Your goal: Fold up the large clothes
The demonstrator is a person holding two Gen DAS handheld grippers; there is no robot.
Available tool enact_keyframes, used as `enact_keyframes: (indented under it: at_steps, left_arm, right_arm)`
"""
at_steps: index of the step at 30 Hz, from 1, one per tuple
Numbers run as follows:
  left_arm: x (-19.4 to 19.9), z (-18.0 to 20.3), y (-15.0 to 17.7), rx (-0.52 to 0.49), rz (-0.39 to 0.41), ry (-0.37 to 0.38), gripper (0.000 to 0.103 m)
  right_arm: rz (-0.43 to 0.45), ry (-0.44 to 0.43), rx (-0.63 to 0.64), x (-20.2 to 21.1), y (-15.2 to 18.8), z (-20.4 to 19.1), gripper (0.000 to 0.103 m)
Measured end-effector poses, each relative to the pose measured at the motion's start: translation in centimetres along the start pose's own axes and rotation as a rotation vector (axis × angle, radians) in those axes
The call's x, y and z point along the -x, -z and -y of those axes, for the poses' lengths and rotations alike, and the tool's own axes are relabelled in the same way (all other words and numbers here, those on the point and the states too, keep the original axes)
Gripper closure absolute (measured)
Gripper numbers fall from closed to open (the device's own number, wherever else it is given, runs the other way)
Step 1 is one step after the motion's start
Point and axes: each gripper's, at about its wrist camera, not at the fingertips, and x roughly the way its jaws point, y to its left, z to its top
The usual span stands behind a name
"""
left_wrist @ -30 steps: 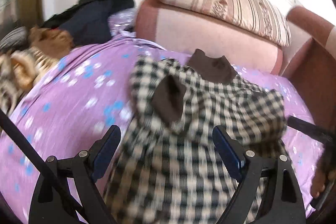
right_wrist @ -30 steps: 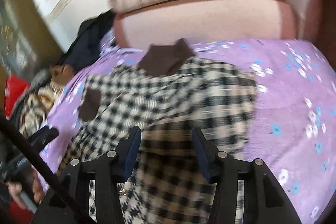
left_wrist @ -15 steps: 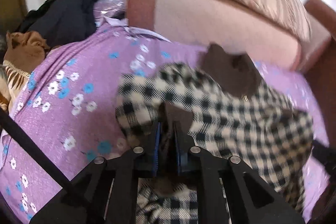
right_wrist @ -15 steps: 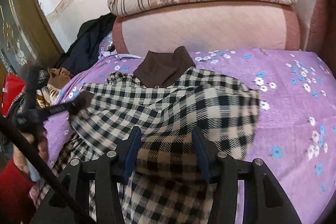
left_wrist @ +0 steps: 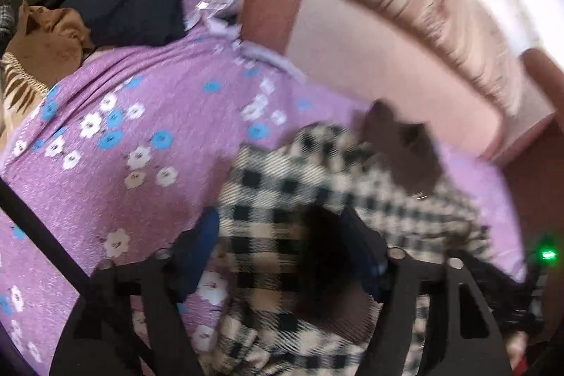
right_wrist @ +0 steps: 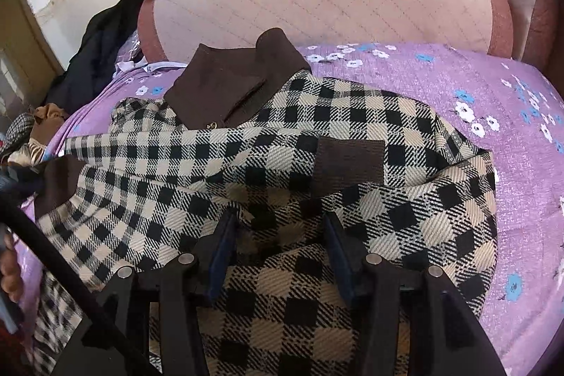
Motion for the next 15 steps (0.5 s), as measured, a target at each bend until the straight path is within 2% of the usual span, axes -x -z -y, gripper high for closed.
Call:
enact_keyframes:
  at_steps: [3, 4, 5, 6, 7, 8, 12, 15]
  left_arm:
    - [-0.1, 1.8, 0.1, -0.055, -0.012, 0.051, 0.033]
    - [-0.6, 2.8, 0.3, -0.094, -0.023, 0.036, 0.033]
    - [-1.4, 3.9, 0.7, -0.143, -0.054, 0.010, 0.039]
    - [-2.2, 4.6, 1.0, -0.173, -0.086, -0.008, 0.081]
    - [-3.2, 5.3, 1.3, -0.206, -0.126, -0.062, 0.100]
    - [-3.5, 5.7, 1.4, -0.222, -0.133, -0.101, 0.100]
    - [-1.8, 4.5, -0.2, -0.162, -0.052, -0.094, 0.100]
    - [-1.3, 3.3, -1.8, -0.131, -0.021, -0.129, 0.100]
  right_arm:
    - [0.005, 0.014, 0.008, -0.1, 0.0, -0.2, 0.048]
    - [0.004, 0.022, 0.013, -0.1, 0.0, -0.4, 0.048]
    - [0.002, 0.030, 0.020, 0.0, 0.1, -0.6, 0.048]
    - [-0.003, 0.040, 0.031, 0.1, 0.0, -0.8, 0.048]
    - [-0.008, 0.040, 0.034, 0.4, -0.1, -0.9, 0.048]
    - [-0.005, 0.024, 0.031, 1.2, -0.4, -1.0, 0.048]
    - [0.134, -0.061, 0.004, 7.2, -1.3, -0.7, 0.048]
    - [0.178, -0.065, 0.022, 9.6, -1.3, -0.4, 0.049]
